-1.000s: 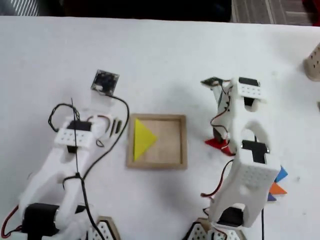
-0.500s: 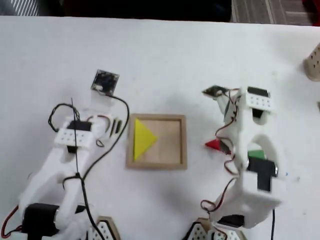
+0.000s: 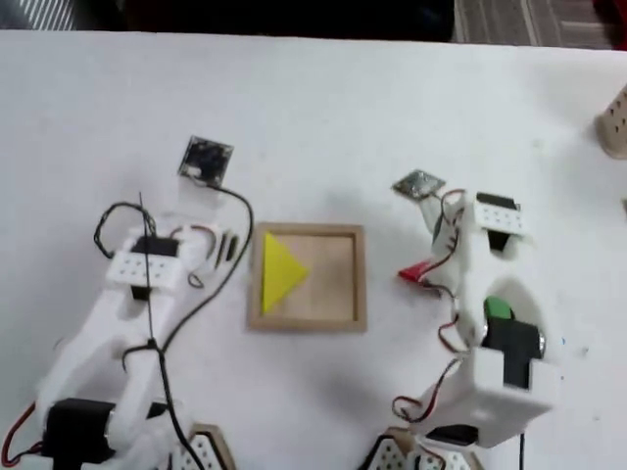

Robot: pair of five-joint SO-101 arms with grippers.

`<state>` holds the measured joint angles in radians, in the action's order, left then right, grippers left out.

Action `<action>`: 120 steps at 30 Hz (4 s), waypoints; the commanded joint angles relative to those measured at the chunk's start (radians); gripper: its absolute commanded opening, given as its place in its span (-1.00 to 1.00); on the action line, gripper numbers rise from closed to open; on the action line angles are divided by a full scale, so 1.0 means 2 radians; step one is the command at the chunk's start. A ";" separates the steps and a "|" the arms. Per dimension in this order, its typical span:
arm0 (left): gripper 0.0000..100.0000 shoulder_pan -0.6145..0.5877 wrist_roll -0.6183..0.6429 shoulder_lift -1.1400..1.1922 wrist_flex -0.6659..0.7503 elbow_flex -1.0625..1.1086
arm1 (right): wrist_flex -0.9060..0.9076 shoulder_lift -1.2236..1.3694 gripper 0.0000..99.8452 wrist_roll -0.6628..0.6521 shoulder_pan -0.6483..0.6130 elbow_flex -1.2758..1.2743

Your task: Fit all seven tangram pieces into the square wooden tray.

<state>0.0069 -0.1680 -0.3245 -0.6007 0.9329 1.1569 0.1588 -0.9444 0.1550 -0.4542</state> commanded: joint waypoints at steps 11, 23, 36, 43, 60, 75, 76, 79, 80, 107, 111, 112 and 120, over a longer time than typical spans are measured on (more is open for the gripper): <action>-0.60 0.007 -0.004 -0.020 0.011 -0.005 | 0.024 -0.006 -0.52 0.143 -0.053 0.057; -0.60 0.007 -0.004 -0.020 0.011 -0.005 | 0.032 -0.031 -0.51 0.434 -0.023 0.076; -0.60 0.007 -0.004 -0.022 0.008 -0.005 | 0.006 -0.075 -0.52 -0.070 -0.009 0.077; -0.60 0.007 -0.004 -0.023 0.008 -0.005 | -0.006 -0.005 -0.51 -0.085 -0.023 0.077; -0.60 0.007 -0.004 -0.022 0.010 -0.005 | 0.048 0.046 -0.52 -0.085 -0.092 0.074; -0.60 0.007 -0.004 -0.023 0.009 -0.005 | 0.060 0.038 -0.47 -0.021 -0.119 0.076; -0.60 0.007 -0.004 -0.023 0.009 -0.005 | 0.059 0.033 -0.42 -0.007 -0.119 0.078; -0.60 0.007 -0.004 -0.023 0.009 -0.005 | 0.052 0.016 -0.30 0.007 -0.122 0.080; -0.60 0.007 -0.004 -0.023 0.009 -0.005 | 0.053 0.013 -0.28 0.008 -0.127 0.080; -0.60 0.007 -0.004 -0.023 0.008 -0.005 | 0.066 0.067 -0.28 0.005 -0.116 0.102; -0.60 0.006 -0.004 -0.023 0.007 -0.005 | 0.066 0.067 -0.28 0.005 -0.128 0.095; -0.60 0.006 -0.004 -0.023 0.007 -0.005 | 0.066 0.067 -0.29 0.007 -0.129 0.095; -0.60 0.005 -0.004 -0.023 0.007 -0.004 | 0.075 0.067 -0.49 0.006 -0.131 0.084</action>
<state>0.0084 -0.1680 -0.3245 -0.6007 0.9329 1.2873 0.2892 -0.9352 -0.0921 -0.2777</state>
